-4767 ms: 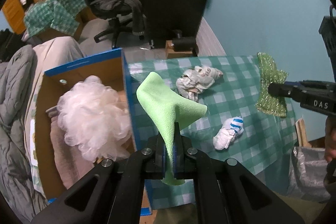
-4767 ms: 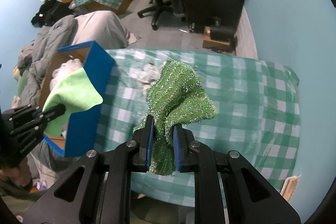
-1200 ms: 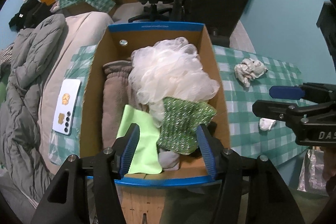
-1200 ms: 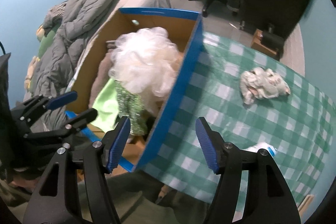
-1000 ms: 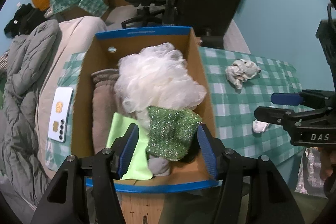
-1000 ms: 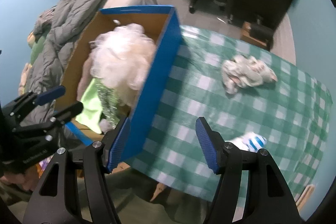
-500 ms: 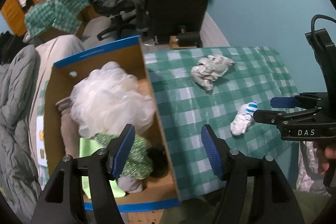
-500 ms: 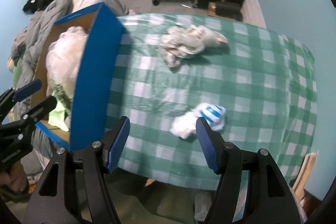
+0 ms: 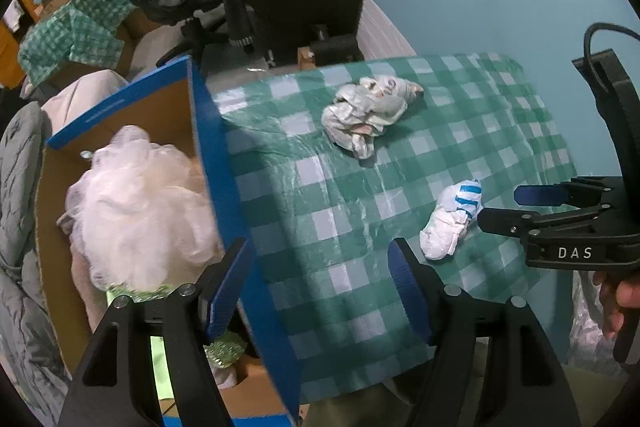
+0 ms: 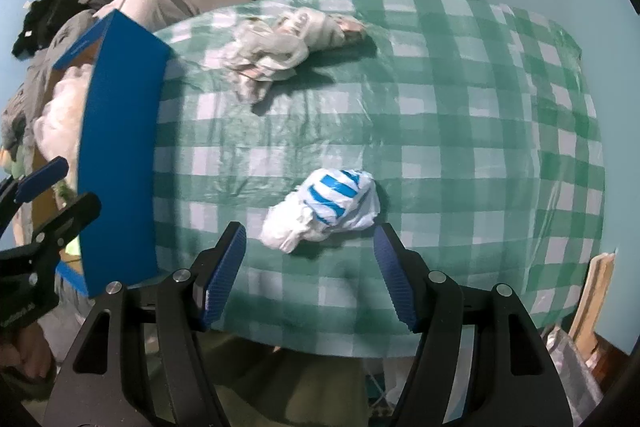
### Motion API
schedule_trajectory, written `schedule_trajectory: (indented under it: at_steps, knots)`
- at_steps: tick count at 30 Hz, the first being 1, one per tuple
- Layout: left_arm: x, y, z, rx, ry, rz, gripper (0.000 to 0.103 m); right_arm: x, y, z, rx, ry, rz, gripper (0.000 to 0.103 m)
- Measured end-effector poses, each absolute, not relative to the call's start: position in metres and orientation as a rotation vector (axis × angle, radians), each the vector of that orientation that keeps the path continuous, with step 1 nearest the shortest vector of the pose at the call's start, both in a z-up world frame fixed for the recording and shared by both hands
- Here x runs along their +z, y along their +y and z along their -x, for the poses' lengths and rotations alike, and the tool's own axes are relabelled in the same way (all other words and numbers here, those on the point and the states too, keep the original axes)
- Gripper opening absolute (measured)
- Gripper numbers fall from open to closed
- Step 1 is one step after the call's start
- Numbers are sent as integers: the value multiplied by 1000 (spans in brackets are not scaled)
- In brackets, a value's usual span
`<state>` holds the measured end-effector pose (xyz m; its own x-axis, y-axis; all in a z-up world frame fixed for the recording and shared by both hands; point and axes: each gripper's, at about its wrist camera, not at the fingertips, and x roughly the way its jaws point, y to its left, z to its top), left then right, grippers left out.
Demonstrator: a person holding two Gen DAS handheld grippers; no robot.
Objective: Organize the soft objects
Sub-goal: 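Withdraw both open tools from the box toward the remaining items on the table, then close the right tool on the white printed bag while the left tool nears the white bundle, then lower the left tool onto the crumpled white bundle and close it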
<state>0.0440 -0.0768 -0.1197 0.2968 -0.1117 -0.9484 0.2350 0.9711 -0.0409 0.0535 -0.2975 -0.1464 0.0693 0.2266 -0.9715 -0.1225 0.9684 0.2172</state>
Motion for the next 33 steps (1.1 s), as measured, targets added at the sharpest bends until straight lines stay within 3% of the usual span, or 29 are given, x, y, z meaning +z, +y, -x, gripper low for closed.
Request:
schedule_trajectory:
  at_steps: [14,25,33]
  knots:
    - [-160,-104,-59,-242,1330,-158,72,-191,-299,-64,212,1536,-198,66]
    - [-173,-113,-68,-248,1363,-206,72,-222,-290,-71,207,1577,-104,66]
    - [-174,-111,-76,-238,1376,-193,72,-222,-289,-64,270,1557,-4,43]
